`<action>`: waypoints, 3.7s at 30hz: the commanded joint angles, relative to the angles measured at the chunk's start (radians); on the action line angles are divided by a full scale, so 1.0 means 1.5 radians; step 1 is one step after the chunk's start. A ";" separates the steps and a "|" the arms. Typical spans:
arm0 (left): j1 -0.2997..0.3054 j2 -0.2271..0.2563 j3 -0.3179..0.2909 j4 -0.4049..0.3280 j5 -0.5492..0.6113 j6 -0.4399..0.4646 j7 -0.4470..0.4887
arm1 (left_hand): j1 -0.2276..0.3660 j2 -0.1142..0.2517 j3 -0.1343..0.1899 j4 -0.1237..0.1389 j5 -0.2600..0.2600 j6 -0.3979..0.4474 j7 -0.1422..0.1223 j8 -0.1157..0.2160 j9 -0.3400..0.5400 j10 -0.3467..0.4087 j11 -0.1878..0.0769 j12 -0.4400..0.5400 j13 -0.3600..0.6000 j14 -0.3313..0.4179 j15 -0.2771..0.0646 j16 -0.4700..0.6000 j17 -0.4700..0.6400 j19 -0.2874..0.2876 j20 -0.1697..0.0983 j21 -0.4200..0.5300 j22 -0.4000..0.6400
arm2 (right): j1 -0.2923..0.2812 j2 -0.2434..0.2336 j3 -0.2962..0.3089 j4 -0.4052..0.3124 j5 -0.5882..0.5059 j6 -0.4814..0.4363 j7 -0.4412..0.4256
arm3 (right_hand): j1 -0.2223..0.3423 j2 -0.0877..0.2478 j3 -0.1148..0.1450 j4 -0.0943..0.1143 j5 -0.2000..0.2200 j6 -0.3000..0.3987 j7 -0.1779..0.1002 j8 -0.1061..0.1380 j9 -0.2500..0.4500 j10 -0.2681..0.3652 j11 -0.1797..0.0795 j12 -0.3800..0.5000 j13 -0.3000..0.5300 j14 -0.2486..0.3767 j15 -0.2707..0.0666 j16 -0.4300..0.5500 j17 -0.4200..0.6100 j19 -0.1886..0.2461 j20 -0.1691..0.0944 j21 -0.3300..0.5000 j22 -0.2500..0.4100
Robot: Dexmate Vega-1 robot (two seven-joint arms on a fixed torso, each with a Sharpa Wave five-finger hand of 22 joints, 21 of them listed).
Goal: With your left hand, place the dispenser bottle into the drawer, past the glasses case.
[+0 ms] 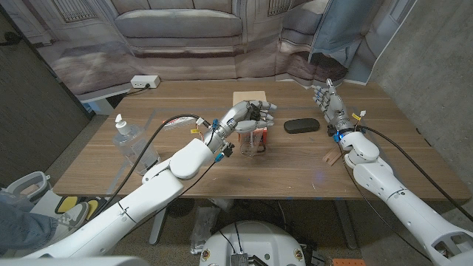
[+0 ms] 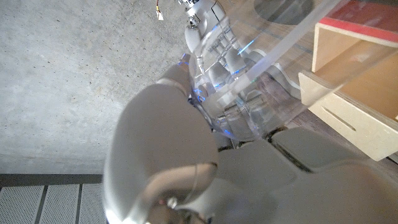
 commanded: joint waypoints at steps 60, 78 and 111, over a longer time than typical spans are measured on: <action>-0.057 -0.053 0.002 0.014 0.079 0.007 0.053 | 0.049 0.066 0.008 0.003 0.000 0.013 -0.010 0.001 0.008 0.013 -0.008 -0.003 0.016 0.003 -0.012 -0.012 0.011 -0.022 0.001 0.020 -0.001 | 0.017 -0.008 0.004 0.026 0.009 0.001 0.030 | 0.003 0.008 -0.006 -0.003 -0.003 0.002 -0.004 0.002 0.003 0.005 0.000 -0.003 0.004 0.004 0.000 0.002 0.003 0.005 -0.003 -0.001 0.003; -0.069 -0.069 0.006 0.042 0.075 -0.017 0.059 | 0.047 0.065 0.012 0.002 0.001 0.018 -0.010 0.001 0.008 0.017 -0.006 -0.003 0.021 0.005 -0.013 -0.013 0.014 -0.024 0.001 0.026 -0.002 | -0.002 -0.020 0.013 0.001 0.009 -0.001 0.020 | 0.003 0.008 -0.007 -0.004 -0.003 0.002 -0.005 0.002 0.003 0.005 0.001 -0.003 0.004 0.004 -0.001 0.002 0.003 0.005 -0.003 -0.002 0.003; -0.097 -0.088 -0.003 0.084 0.091 -0.027 0.086 | 0.043 0.064 0.018 0.000 0.001 0.022 -0.012 -0.002 0.008 0.023 -0.011 -0.005 0.029 0.004 -0.014 -0.017 0.020 -0.033 0.001 0.035 -0.002 | 0.014 -0.014 0.003 0.012 0.004 -0.008 0.024 | 0.004 0.010 -0.008 -0.005 -0.003 0.003 -0.004 0.002 0.003 0.010 -0.002 -0.001 0.004 0.008 -0.003 0.003 0.004 0.008 -0.005 -0.001 0.003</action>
